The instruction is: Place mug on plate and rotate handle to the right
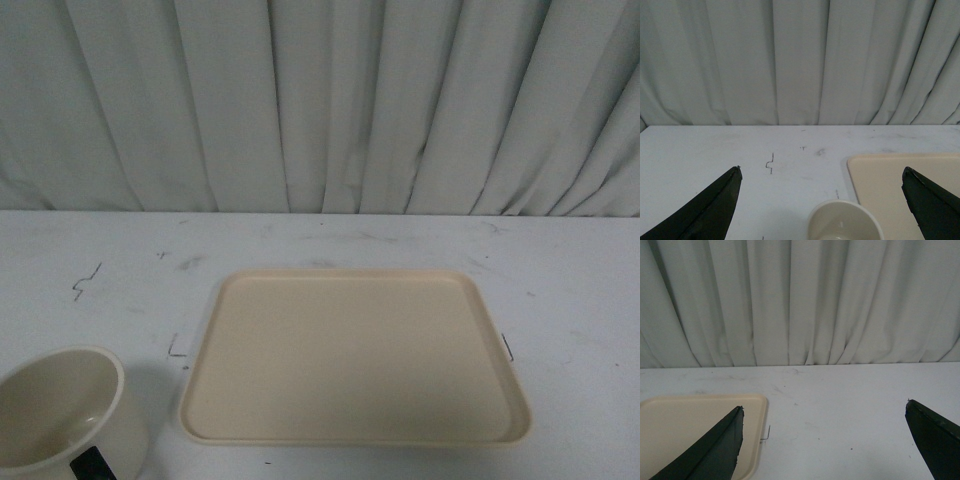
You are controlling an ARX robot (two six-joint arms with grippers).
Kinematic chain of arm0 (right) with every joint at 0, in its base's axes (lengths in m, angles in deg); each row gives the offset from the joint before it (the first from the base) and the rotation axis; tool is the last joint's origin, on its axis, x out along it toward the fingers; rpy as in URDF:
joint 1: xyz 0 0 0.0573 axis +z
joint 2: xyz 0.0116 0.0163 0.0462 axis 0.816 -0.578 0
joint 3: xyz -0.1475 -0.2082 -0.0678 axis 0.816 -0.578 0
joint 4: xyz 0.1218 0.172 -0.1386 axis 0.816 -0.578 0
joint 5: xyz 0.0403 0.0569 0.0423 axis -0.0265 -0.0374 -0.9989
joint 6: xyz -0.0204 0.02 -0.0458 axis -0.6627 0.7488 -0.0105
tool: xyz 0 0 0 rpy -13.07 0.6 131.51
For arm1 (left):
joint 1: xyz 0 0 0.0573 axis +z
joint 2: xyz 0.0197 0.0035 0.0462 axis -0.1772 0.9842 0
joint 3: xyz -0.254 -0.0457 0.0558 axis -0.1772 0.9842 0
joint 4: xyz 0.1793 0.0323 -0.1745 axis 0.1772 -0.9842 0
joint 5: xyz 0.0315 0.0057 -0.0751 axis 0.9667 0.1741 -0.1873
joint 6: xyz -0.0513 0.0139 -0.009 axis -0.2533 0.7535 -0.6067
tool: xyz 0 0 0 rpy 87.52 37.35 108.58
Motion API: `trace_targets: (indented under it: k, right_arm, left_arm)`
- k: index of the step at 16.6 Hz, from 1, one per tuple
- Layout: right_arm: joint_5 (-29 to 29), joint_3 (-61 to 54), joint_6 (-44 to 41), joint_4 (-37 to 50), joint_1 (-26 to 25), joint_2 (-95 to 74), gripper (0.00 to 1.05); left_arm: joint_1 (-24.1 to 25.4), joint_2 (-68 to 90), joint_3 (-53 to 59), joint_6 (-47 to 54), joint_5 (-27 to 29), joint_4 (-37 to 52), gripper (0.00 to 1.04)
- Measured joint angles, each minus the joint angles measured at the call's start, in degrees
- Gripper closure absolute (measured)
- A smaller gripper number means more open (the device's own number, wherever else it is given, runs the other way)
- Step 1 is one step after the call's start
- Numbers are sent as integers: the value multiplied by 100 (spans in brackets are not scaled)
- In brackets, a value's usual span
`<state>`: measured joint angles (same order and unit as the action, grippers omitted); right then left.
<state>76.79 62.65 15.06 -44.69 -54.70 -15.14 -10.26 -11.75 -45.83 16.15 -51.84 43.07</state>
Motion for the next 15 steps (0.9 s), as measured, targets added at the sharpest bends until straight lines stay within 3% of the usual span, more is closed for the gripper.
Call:
trace_targets:
  k: [7,8,9,10,11,12,13,15]
  right_arm:
    - [0,0,0,0,0,2,6]
    - [0,0,0,0,0,2,6]
    - [-2,0,0,2,0,0,6]
    - [24,0,13,-2,0,0,6]
    - [-9,0,11,7,0,0,6]
    - [2,0,11,2,-7,0,6]
    - [-2,0,11,0,0,0,6]
    - [-2,0,11,4,0,2,6]
  left_arm:
    - [-2,2,0,-2,4,-9,7]
    - [-74,66,-61,-35,212,-267,7]
    - [-232,216,-240,-109,675,-789,7]
    - [-1040,1414,-881,-378,2092,-1821,7]
    - [-1510,2616,-1473,-505,3064,-2284,7]
    - [-1384,3268,-1746,-595,3388,-2304,7]
    - [-1172,3869,-1991,-632,3254,-2205,7]
    - [-835,4992,-2546,-782,2253,-2232,7]
